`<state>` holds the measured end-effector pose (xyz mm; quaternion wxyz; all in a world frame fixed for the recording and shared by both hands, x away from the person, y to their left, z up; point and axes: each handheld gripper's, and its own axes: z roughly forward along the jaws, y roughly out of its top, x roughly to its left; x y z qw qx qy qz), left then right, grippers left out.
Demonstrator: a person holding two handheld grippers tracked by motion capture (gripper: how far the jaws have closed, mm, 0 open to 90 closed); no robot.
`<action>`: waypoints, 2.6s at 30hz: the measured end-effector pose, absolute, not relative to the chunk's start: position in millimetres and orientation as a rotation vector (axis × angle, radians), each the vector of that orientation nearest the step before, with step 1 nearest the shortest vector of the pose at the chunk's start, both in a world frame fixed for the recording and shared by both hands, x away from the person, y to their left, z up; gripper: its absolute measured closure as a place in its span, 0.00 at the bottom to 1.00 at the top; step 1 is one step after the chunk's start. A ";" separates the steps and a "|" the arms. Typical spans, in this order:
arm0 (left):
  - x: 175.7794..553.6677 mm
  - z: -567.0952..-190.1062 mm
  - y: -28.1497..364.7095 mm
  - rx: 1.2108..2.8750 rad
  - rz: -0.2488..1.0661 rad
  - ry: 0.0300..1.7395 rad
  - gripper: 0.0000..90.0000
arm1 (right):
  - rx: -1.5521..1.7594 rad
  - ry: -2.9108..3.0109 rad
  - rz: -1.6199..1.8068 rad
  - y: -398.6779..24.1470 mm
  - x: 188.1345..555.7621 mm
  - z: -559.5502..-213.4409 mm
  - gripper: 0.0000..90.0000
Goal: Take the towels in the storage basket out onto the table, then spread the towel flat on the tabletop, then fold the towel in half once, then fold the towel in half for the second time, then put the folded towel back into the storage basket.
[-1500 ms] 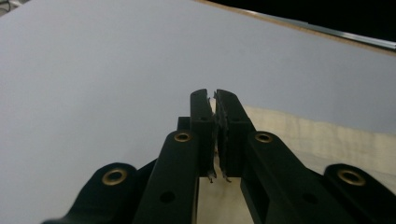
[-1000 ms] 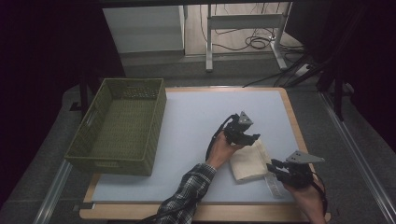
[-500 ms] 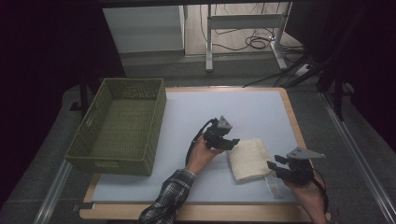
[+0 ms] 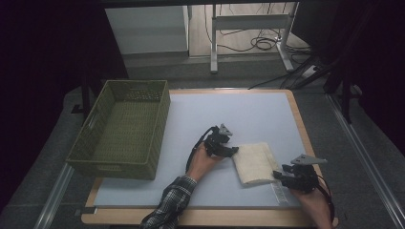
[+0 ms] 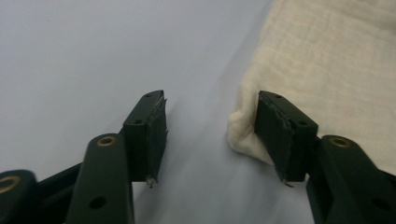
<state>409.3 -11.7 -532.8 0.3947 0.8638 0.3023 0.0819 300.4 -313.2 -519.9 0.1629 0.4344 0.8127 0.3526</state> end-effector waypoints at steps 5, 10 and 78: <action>408.7 -534.7 -9.9 2.169 0.133 0.759 0.63 | 1.271 2.328 1.052 -313.0 299.8 -521.1 0.73; 406.9 -535.9 -11.2 2.161 0.044 0.727 0.88 | 1.323 2.337 1.127 -314.6 300.8 -523.4 0.89; 391.3 -430.6 77.4 2.168 0.420 0.740 0.93 | 1.019 2.407 1.273 -221.7 321.6 -457.1 0.92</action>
